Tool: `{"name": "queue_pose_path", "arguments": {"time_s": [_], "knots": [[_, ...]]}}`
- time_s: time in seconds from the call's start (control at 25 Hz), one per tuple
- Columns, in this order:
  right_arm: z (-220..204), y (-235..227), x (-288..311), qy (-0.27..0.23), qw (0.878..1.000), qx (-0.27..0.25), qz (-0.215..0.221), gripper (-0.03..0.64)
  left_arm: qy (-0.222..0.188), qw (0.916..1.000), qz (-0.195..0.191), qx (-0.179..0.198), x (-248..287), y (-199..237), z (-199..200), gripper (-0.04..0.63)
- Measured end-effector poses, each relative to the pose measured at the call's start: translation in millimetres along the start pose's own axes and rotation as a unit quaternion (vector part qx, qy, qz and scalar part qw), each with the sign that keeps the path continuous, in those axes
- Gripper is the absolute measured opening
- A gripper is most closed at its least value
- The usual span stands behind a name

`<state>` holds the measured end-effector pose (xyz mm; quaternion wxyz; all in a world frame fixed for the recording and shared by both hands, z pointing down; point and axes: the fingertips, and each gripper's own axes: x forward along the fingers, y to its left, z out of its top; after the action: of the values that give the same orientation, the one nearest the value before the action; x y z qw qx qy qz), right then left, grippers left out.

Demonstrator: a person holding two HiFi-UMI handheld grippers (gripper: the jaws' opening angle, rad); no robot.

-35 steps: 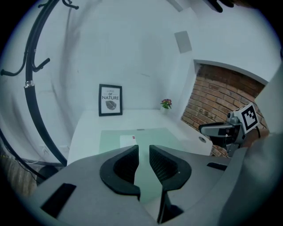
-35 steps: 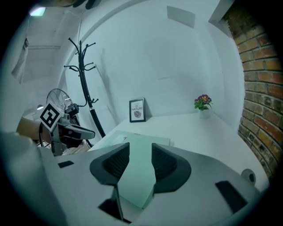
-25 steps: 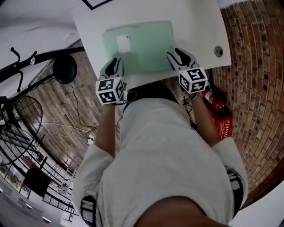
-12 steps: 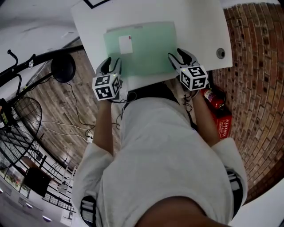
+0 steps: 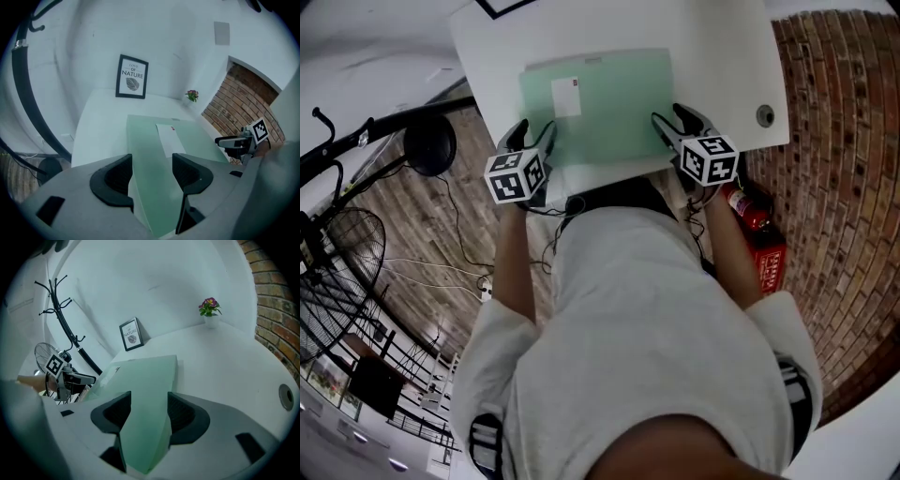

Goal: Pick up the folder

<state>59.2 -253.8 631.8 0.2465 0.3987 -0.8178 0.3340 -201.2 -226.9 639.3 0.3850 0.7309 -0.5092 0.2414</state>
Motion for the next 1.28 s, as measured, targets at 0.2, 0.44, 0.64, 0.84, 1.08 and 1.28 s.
{"name": "queue_pose_path", "arguments": {"time_s": [0.2,0.44,0.64,0.84,1.08,1.28], "knots": [[-3,-3,3,0.006,1.000,0.011,0.003,0.241,0.006,0.9999,-0.011,-0.012,7,0,-2,0.274],[-1,-1,3,0.006,1.000,0.013,0.008,0.242,0.020,0.9996,-0.016,-0.015,13,1,-5,0.290],[1,-6,0,0.003,1.000,0.012,0.001,0.255,0.030,0.9994,-0.011,-0.012,16,1,-7,0.291],[-5,-12,2,0.011,1.000,0.022,0.000,0.265,0.039,0.9991,-0.009,-0.009,20,1,-9,0.291],[-6,-9,14,0.017,0.999,0.038,0.012,0.270,0.040,0.9991,-0.010,-0.013,20,2,-11,0.295],[-7,-10,19,0.025,0.999,0.035,0.011,0.273,0.034,0.9993,-0.010,-0.013,22,2,-10,0.296]]}}
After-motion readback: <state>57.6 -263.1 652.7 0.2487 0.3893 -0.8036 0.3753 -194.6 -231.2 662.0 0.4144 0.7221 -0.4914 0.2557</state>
